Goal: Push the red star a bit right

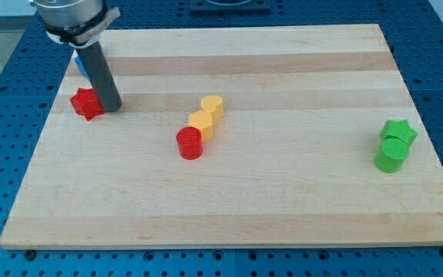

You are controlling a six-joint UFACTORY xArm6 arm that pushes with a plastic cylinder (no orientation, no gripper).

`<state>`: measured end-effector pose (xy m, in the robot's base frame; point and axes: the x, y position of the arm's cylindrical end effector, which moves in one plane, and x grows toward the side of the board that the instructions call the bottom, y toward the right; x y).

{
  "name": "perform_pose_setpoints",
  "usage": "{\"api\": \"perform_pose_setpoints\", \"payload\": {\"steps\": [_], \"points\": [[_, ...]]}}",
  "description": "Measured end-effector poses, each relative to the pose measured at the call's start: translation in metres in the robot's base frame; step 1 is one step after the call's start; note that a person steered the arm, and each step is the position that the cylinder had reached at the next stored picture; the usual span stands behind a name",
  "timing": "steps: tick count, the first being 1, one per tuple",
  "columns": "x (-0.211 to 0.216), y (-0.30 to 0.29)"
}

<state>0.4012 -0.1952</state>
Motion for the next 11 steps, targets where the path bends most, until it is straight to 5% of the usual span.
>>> {"api": "perform_pose_setpoints", "payload": {"steps": [2, 5, 7, 11], "points": [[0.008, 0.007], [0.112, -0.034], [0.048, -0.055], [0.033, -0.11]]}}
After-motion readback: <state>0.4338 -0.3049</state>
